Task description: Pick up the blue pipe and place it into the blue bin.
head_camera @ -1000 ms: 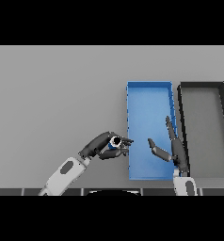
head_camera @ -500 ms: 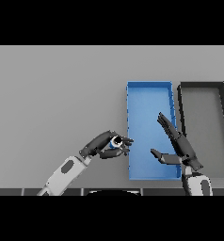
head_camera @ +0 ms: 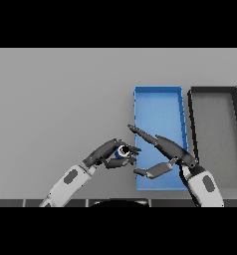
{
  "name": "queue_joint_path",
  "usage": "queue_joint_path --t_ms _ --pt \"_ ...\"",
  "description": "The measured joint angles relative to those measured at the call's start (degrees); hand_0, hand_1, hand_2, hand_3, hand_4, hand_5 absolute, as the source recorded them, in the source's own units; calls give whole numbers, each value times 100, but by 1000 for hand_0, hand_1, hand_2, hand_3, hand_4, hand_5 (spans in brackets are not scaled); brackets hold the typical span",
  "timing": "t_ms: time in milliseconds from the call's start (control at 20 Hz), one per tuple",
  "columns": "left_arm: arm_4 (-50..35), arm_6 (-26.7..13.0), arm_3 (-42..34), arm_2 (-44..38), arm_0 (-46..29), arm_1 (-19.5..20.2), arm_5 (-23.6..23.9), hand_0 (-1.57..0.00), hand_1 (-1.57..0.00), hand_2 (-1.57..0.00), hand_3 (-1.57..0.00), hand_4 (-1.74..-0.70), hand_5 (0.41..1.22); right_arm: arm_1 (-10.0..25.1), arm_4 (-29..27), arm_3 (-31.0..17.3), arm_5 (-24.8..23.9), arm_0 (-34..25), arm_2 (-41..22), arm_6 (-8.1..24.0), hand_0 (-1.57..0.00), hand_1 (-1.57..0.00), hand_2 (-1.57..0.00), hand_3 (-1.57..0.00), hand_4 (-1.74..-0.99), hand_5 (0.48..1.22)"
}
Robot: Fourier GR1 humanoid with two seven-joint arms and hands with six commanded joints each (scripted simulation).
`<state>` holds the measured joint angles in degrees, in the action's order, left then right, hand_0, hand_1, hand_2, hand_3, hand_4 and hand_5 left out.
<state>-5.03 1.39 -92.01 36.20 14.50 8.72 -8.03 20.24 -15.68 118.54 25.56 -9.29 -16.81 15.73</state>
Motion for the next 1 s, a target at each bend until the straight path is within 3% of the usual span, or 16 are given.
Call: queue_joint_path --t_ms 300,450,550,650,700,750,800,850,900,1000 --pt "-154 68 62 -86 79 1 -150 -1571 -1571 -1571 -1536 -1741 1221 -394 -58 -352 136 -794 -475 510 1 1 1 1 -1225 529" --pt "6 92 26 3 24 15 -111 -1571 -1571 -1571 -1540 -1740 1221 -638 32 -623 185 -1079 -646 605 1 1 1 1 -1218 508" --pt "-19 121 -9 -43 22 73 -137 -1571 -1571 -1571 -1484 -1736 1221 -744 18 -877 253 -1365 -633 618 -53 -84 -102 -46 -1245 506" --pt "89 198 -14 5 14 135 -187 -1182 -1078 -1063 -1030 -1682 1221 -880 -23 -1058 310 -1631 -683 685 -345 -375 -379 -296 -1335 507" --pt "290 -274 52 91 185 197 -213 -991 -878 -850 -824 -1552 1221 -933 -23 -1113 366 -1703 -743 750 -527 -534 -531 -440 -1362 508" --pt "317 -554 -9 145 211 347 -363 -818 -706 -680 -659 -1480 1221 -1048 94 -1269 388 -1830 -819 767 -718 -699 -739 -635 -1430 522" --pt "370 -662 -89 99 170 406 -387 -776 -706 -686 -583 -1533 1221 -1097 71 -1326 433 -1906 -852 741 -888 -873 -905 -768 -1486 550" --pt "422 -694 2 32 214 245 -333 -935 -879 -863 -781 -1574 1221 -1088 -53 -1355 500 -1884 -848 573 -1025 -1013 -1038 -868 -1530 606" --pt "510 -434 27 0 161 184 -256 -1063 -1017 -969 -939 -1607 1221 -1052 -329 -1330 573 -1876 -832 650 -1134 -1124 -1145 -957 -1562 666" --pt "306 -255 -97 -75 -2 132 -240 -1246 -1217 -1115 -1166 -1655 1221 -1097 -577 -1327 508 -1813 -962 822 -1291 -1285 -1298 -1178 -1495 826"
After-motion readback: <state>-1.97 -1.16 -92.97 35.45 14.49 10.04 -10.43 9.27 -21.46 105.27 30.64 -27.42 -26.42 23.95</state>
